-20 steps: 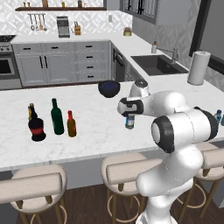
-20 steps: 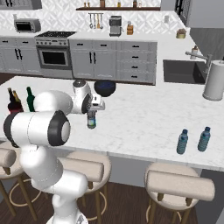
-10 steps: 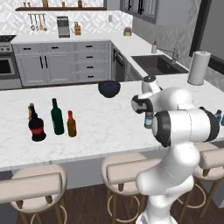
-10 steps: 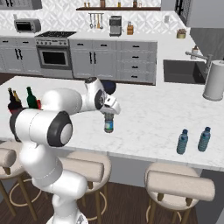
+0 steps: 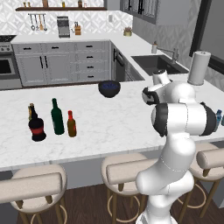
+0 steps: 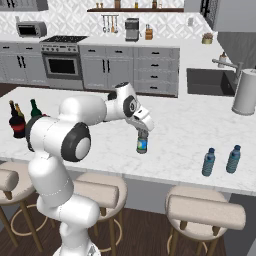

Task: Move the plastic bottles in the middle to the plastics group, and the glass bottles in the middle to the glass group.

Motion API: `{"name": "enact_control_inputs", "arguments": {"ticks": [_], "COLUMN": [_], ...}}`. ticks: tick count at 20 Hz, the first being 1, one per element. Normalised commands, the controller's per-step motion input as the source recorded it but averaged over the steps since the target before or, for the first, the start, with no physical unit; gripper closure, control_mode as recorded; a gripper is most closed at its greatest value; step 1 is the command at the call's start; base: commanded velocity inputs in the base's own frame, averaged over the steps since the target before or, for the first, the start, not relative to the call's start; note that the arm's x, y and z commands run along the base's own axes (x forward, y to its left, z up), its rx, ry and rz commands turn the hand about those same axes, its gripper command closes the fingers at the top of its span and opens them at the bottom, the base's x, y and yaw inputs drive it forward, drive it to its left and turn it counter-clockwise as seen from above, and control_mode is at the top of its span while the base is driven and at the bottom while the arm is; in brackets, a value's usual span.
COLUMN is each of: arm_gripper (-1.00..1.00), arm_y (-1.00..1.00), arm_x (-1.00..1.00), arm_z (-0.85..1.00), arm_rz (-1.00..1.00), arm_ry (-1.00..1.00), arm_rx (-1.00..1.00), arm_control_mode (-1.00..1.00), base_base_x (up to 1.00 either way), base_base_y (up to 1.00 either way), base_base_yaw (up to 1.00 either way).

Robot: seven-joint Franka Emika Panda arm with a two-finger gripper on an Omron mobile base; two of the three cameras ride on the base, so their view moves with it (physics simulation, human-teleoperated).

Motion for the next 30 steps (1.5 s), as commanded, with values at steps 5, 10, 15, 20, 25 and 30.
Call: {"name": "enact_control_inputs", "arguments": {"ticks": [5, 10, 15, 20, 25, 30], "arm_gripper": [1.0, 1.0, 1.0, 1.0, 1.0, 1.0], "arm_y": [-0.71, -0.61, -0.48, -0.41, -0.17, -0.13], "arm_x": [0.0, -0.09, -0.21, -0.28, -0.22, -0.01], "arm_z": [0.0, -0.03, -0.13, -0.04, -0.08, 0.0], "arm_rz": [-0.21, -0.16, -0.12, -0.07, -0.01, -0.01], "arm_ry": [0.0, -0.08, -0.14, -0.15, -0.11, 0.01], "arm_rx": [0.0, 0.0, -0.04, -0.06, -0.16, -0.15], "arm_control_mode": [-1.0, -1.0, -1.0, -1.0, -1.0, -1.0], "base_base_x": [0.0, 0.0, 0.0, 0.0, 0.0, 0.0], "base_base_y": [0.0, 0.0, 0.0, 0.0, 0.0, 0.0], "base_base_yaw": [0.0, 0.0, 0.0, 0.0, 0.0, 0.0]}}
